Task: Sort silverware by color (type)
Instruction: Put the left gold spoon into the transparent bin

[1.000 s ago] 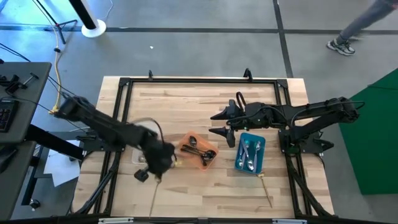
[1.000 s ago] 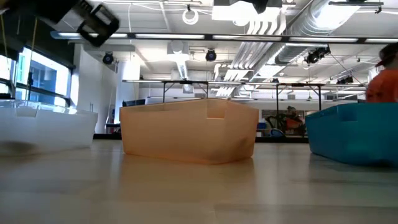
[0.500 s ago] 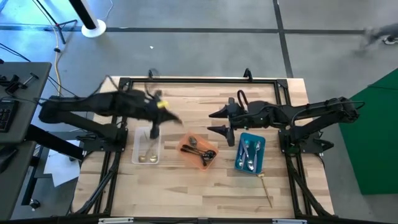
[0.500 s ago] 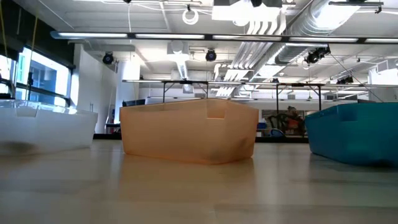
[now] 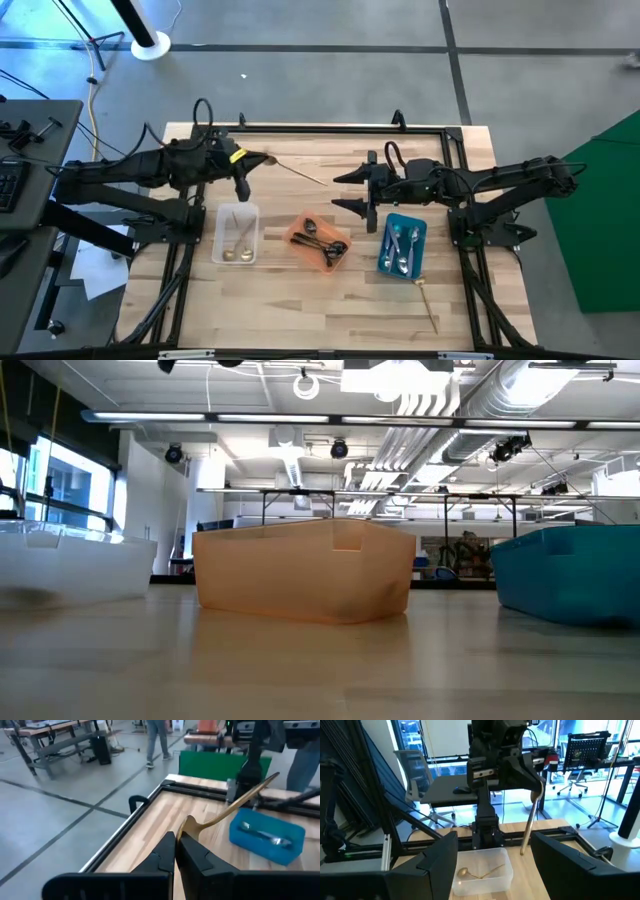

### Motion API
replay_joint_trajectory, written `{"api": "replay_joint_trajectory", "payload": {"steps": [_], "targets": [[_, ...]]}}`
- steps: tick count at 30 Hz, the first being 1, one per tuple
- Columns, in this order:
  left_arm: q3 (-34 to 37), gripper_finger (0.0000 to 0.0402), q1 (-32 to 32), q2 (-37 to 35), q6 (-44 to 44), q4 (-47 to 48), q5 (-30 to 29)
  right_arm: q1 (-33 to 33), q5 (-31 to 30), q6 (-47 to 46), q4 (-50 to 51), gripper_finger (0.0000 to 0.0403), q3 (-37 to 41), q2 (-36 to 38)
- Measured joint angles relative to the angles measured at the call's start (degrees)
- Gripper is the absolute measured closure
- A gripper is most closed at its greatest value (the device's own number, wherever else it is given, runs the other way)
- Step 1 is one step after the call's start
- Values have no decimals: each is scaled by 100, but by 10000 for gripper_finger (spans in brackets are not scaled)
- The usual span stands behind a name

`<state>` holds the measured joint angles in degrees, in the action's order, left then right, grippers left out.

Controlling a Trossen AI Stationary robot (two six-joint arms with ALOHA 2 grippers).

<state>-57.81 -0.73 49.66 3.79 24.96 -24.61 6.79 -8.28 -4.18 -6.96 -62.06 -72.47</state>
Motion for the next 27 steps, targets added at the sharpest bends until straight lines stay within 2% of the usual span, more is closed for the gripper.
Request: {"api": "replay_joint_trajectory", "payload": {"steps": [5,10,27], "targets": [[719,401,78,-346,104,-969,-60,-2,-105,166,-47,167,0,0],[976,401,131,-380,-5,-1604,88,-4,-222,168,-64,167,0,0],[976,401,131,-360,-103,-1633,157,-4,-224,167,-65,167,0,0]]}}
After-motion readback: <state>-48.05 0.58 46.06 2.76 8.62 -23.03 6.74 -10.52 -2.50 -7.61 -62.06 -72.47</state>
